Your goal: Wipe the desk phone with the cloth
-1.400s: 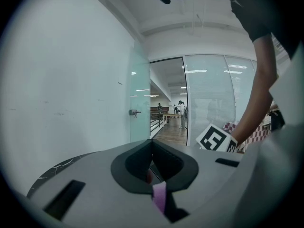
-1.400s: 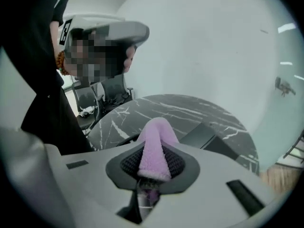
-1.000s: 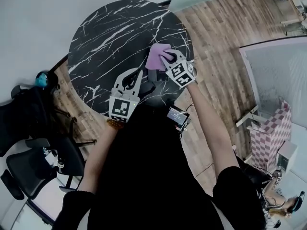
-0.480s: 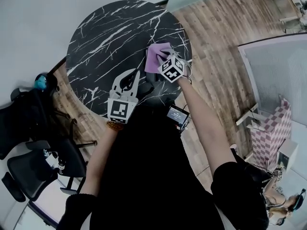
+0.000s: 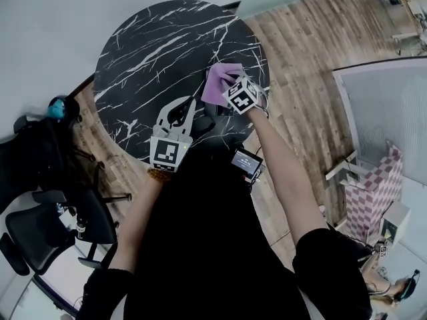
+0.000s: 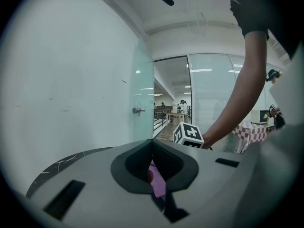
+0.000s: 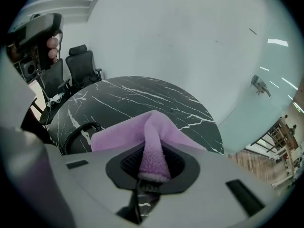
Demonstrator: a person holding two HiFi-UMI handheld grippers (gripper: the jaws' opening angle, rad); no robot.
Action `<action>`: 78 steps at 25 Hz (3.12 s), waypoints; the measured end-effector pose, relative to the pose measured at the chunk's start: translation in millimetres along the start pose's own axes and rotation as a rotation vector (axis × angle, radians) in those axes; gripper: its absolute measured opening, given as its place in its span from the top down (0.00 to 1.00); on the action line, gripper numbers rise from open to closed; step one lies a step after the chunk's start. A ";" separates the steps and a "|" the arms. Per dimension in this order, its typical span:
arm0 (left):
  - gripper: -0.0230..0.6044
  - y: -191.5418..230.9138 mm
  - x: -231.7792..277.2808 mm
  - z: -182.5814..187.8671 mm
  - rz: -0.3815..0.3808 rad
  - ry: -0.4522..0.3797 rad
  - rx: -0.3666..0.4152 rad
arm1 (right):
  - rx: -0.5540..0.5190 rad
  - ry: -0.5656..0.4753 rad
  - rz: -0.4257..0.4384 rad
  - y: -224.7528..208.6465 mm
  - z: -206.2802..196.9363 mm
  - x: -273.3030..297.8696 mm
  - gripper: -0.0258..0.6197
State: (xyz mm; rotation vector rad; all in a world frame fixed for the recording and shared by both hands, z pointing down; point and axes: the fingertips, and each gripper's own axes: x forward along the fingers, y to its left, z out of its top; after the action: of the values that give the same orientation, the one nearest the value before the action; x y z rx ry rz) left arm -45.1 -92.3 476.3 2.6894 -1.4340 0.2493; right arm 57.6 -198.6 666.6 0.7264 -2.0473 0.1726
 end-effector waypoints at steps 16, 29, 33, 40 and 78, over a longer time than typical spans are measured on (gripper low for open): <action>0.94 -1.8 2.9 -3.9 -0.020 0.005 -0.001 | 0.065 0.007 0.028 7.8 -3.2 1.6 0.87; 0.94 -4.1 4.4 -5.9 -0.034 0.010 -0.001 | 0.099 0.038 0.048 17.8 -10.0 1.1 0.87; 0.94 -4.2 5.0 -5.7 -0.037 0.010 0.000 | 0.123 0.039 0.053 19.1 -11.1 -0.1 0.87; 0.94 -3.9 5.1 -5.0 -0.036 0.009 0.001 | 0.180 0.047 0.071 29.1 -17.9 -2.8 0.87; 0.94 -7.3 0.3 -9.5 -0.042 0.020 -0.005 | 0.262 0.049 0.124 77.9 -46.7 -6.2 0.87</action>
State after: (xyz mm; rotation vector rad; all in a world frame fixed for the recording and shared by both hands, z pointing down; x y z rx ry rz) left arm -39.8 -87.1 485.7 2.7022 -1.3691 0.2682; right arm 50.7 -114.2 700.0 0.7458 -2.0451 0.5318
